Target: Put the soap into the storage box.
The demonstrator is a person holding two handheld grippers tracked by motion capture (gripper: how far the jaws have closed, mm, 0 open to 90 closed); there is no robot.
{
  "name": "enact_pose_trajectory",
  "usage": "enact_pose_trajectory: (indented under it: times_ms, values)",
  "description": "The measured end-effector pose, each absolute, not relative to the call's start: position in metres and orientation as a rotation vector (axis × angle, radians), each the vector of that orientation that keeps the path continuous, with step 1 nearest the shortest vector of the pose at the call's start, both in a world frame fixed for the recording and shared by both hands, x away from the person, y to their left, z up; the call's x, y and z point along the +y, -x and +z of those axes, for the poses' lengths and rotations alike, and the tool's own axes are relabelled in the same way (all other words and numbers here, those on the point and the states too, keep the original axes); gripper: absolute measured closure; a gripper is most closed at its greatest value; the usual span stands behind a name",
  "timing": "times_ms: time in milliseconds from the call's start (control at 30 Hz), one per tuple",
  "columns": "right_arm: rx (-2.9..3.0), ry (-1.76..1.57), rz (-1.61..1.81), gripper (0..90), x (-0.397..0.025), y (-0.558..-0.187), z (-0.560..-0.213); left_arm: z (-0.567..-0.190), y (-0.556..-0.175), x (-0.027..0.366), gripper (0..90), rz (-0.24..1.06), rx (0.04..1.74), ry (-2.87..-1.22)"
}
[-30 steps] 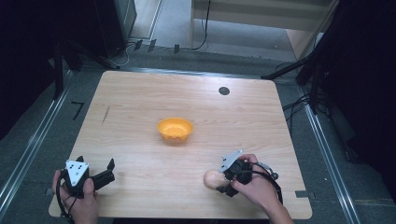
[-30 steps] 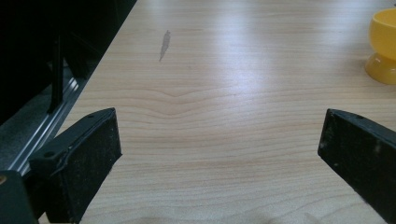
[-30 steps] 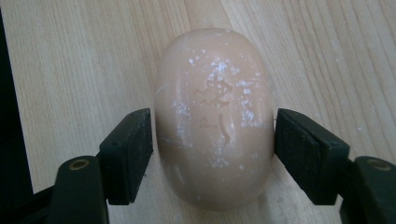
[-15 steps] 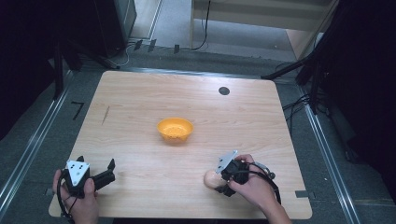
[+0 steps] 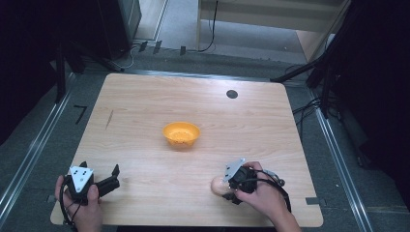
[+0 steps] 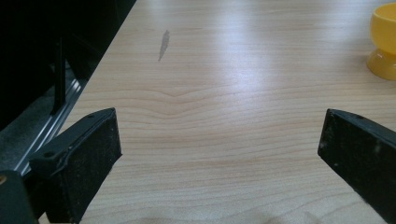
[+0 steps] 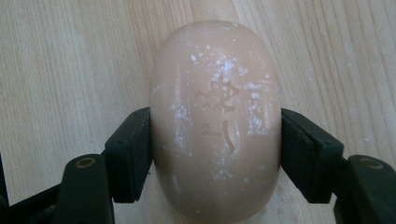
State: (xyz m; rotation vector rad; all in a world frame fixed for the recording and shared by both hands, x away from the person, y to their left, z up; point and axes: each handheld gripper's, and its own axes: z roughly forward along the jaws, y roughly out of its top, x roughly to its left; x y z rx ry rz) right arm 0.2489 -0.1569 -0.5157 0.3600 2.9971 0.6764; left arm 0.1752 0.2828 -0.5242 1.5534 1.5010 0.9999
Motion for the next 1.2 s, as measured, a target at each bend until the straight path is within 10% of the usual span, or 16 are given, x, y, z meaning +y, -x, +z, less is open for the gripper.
enact_pose_trajectory:
  times_ms: [1200]
  values:
    - [3.016, -0.349, 0.703, 33.7, -0.157, -0.267, -0.496, -0.524, -0.176, 0.282, 0.0, 1.005, 1.510, -1.558]
